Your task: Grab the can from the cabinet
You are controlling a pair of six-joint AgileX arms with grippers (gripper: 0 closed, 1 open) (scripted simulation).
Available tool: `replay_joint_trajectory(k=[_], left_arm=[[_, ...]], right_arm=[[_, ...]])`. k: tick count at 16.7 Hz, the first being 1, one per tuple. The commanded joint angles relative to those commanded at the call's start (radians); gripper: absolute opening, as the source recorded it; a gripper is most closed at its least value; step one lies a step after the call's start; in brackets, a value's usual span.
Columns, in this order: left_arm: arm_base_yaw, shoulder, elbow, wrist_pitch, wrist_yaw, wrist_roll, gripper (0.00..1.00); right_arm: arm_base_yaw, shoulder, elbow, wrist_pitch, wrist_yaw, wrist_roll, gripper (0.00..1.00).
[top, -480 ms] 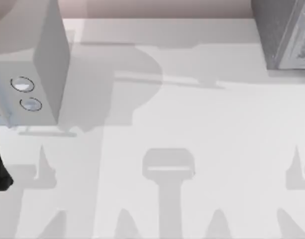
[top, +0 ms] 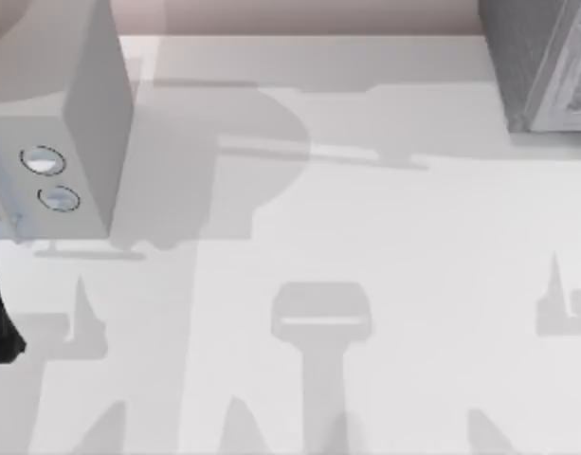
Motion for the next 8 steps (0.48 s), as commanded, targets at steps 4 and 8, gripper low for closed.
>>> replay_joint_trajectory(k=[4,8], left_arm=[[0.000,0.000,0.000,0.000,0.000,0.000,1.00],[0.000,0.000,0.000,0.000,0.000,0.000,1.00]], right_arm=[[0.033,0.245,0.309,-0.078,0.037,0.002,1.00],[0.069,0.531,0.679,-0.171,0.082,0.004,1.00]])
